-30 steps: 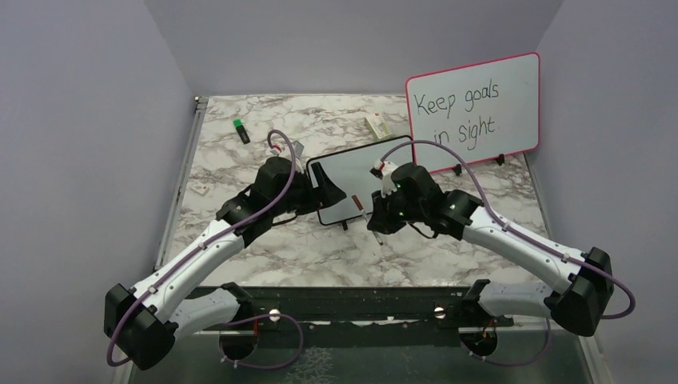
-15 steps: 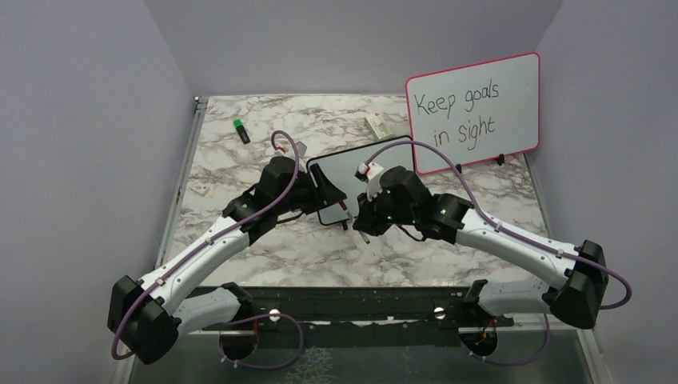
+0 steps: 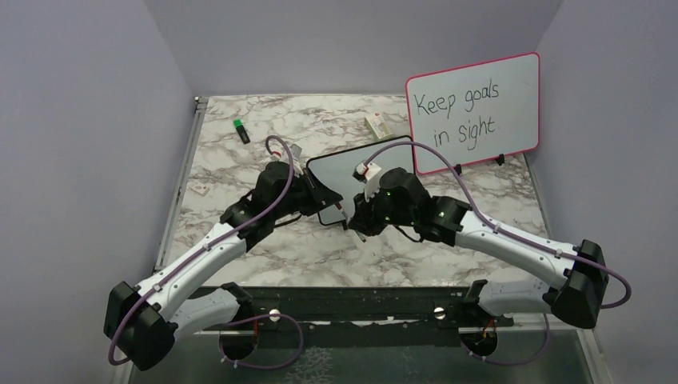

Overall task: Write a sentence on the whiteboard
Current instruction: Open the pen cap.

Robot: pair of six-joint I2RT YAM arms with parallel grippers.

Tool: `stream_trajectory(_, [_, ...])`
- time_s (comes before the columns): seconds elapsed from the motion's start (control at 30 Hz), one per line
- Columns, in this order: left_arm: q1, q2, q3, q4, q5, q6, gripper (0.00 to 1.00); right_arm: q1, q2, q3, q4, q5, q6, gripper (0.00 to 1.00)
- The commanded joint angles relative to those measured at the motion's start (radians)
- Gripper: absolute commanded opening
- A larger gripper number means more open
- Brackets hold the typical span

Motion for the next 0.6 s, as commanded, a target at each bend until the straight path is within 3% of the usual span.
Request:
stream_trajectory(0.0, [-0.005, -0.055, -0.048, 0.029, -0.027, -0.070, 0.00, 0.006, -0.047, -0.060, 0.189, 0.020, 0.038, 0.32])
stream_trajectory(0.07, [-0.005, -0.074, -0.066, 0.042, -0.037, -0.099, 0.00, 0.007, -0.076, -0.098, 0.242, 0.044, 0.071, 0.34])
stream_trajectory(0.13, [-0.005, -0.096, -0.082, 0.054, -0.050, -0.123, 0.00, 0.007, -0.105, -0.136, 0.301, 0.061, 0.100, 0.41])
stream_trajectory(0.23, [-0.004, -0.134, -0.110, 0.066, -0.086, -0.171, 0.00, 0.007, -0.154, -0.185, 0.363, 0.095, 0.150, 0.62])
stream_trajectory(0.37, [-0.005, -0.205, -0.151, 0.077, -0.154, -0.248, 0.00, 0.007, -0.226, -0.264, 0.500, 0.142, 0.217, 0.77])
stream_trajectory(0.57, [-0.005, -0.287, -0.191, 0.089, -0.240, -0.330, 0.00, 0.007, -0.309, -0.415, 0.695, 0.222, 0.340, 0.85])
